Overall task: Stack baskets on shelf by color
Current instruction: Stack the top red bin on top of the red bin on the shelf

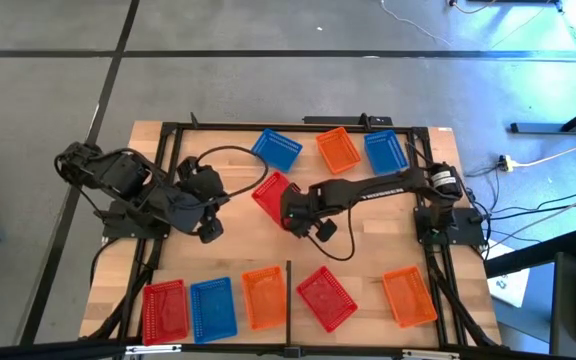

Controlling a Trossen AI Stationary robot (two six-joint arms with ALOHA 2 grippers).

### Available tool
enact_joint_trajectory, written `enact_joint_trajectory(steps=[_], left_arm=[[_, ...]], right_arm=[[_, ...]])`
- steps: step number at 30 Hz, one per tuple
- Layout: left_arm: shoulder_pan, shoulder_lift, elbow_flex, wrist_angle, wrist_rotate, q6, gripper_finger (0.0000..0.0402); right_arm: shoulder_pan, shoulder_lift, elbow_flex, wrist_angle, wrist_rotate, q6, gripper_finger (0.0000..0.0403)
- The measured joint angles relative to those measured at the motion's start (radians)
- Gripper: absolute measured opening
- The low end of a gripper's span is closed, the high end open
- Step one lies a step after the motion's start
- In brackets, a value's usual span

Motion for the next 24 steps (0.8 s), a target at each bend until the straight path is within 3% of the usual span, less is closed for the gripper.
enact_joint_trajectory(steps=[7, 11, 18, 24], left_arm=[[0.041, 0.001, 0.0, -0.001, 0.044, 0.056, 0.0068], [0.055, 0.004, 0.0, 0.0, 0.046, 0.258, 0.0087], [0.063, 0.039, -0.033, 0.014, 0.111, 0.681, 0.0086], [0.064, 0.081, -0.109, 0.041, 0.154, 0.88, 0.0089]], right_arm=[[0.092, 0.0, 0.175, -0.147, 0.147, 0.001, 0.0001], [0.128, -0.001, 0.264, -0.203, 0.157, 0.003, 0.0], [0.159, -0.001, 0.356, -0.25, 0.284, 0.025, 0.0], [0.161, -0.003, 0.392, -0.275, 0.284, 0.089, 0.0]])
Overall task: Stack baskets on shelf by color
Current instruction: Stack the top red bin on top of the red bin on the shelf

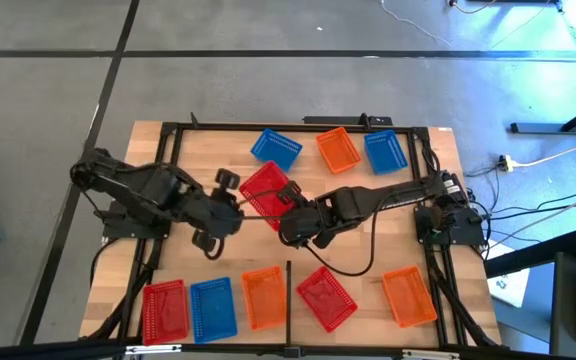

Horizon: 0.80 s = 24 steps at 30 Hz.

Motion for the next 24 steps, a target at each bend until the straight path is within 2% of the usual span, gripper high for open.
enact_joint_trajectory(steps=[2, 9, 14, 24], left_arm=[[0.0, 0.016, -0.011, 0.015, -0.01, 0.079, 0.0089], [-0.007, 0.043, -0.013, 0.061, -0.14, 0.243, 0.0089], [0.013, 0.042, -0.013, 0.076, -0.16, 0.248, 0.0089], [0.065, 0.075, -0.012, 0.081, -0.137, 0.255, 0.0089]], right_arm=[[0.0, 0.0, 0.002, -0.006, 0.0, 0.017, 0.0], [0.0, 0.0, 0.003, -0.022, -0.005, 0.02, 0.0], [0.0, 0.0, 0.003, -0.022, -0.008, 0.02, 0.0], [0.0, 0.001, 0.003, -0.022, -0.008, 0.019, 0.0]])
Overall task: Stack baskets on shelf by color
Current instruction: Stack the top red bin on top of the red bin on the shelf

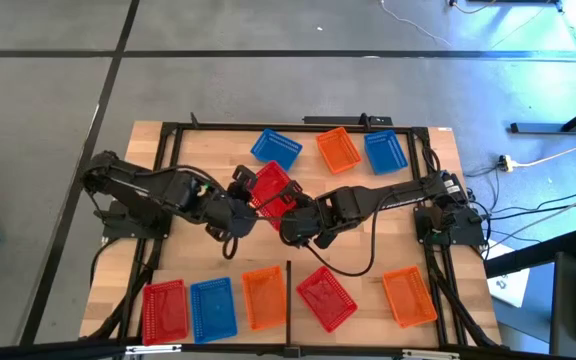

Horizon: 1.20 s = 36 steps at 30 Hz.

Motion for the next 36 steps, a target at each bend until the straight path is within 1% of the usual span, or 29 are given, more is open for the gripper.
enact_joint_trajectory(steps=[12, 15, 18, 19, 25, 29, 33, 36], left_arm=[[0.03, 0.096, -0.002, 0.002, 0.01, 0.019, 0.0086], [0.029, 0.109, -0.002, 0.001, 0.011, 0.018, 0.0062], [0.024, 0.112, -0.002, 0.0, 0.012, 0.018, 0.0016], [0.025, 0.111, -0.002, 0.0, 0.013, 0.019, 0.0009], [0.027, 0.111, -0.002, -0.001, 0.029, 0.019, 0.0001], [0.027, 0.111, -0.002, 0.0, 0.072, 0.007, 0.0001], [0.027, 0.11, -0.002, -0.003, 0.088, -0.016, 0.0], [0.025, 0.11, -0.002, -0.024, 0.09, -0.034, 0.0]], right_arm=[[0.0, 0.001, 0.0, 0.005, -0.005, -0.002, 0.0], [0.001, 0.001, 0.0, -0.005, -0.019, -0.002, 0.0002], [0.004, 0.001, 0.0, -0.009, 0.013, -0.002, 0.0009], [0.004, 0.001, 0.0, -0.008, 0.027, -0.003, 0.0012], [0.003, 0.001, 0.0, -0.005, 0.038, -0.003, 0.0039], [0.004, 0.001, 0.0, 0.003, 0.036, -0.003, 0.0069], [0.004, 0.001, 0.0, 0.024, 0.035, -0.003, 0.0103], [0.01, 0.003, 0.009, 0.028, 0.034, -0.003, 0.0116]])
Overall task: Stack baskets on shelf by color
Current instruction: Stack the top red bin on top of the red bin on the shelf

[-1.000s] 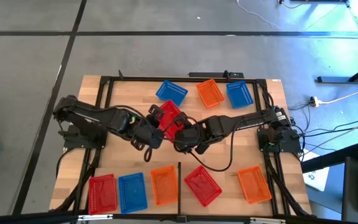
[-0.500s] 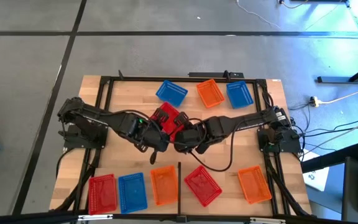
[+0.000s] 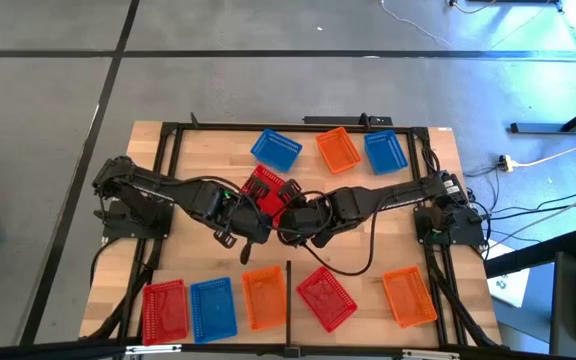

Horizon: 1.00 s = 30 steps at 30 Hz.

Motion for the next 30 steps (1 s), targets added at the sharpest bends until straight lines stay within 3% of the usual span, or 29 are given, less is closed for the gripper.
enact_joint_trajectory(steps=[12, 17, 22, 30], left_arm=[[-0.064, -0.046, 0.005, -0.098, 0.06, -0.164, 0.0], [-0.122, -0.088, 0.029, -0.122, 0.153, -0.235, 0.0], [-0.202, -0.147, 0.082, -0.28, 0.157, -0.34, 0.0], [-0.279, -0.235, 0.084, -0.271, 0.141, -0.53, 0.0]], right_arm=[[0.087, 0.006, 0.223, -0.044, -0.095, 0.078, 0.0116], [0.105, 0.01, 0.258, -0.129, -0.106, 0.135, 0.0116], [0.134, -0.017, 0.267, -0.166, -0.114, 0.206, 0.0116], [0.207, -0.009, 0.323, -0.147, -0.114, 0.213, 0.0116]])
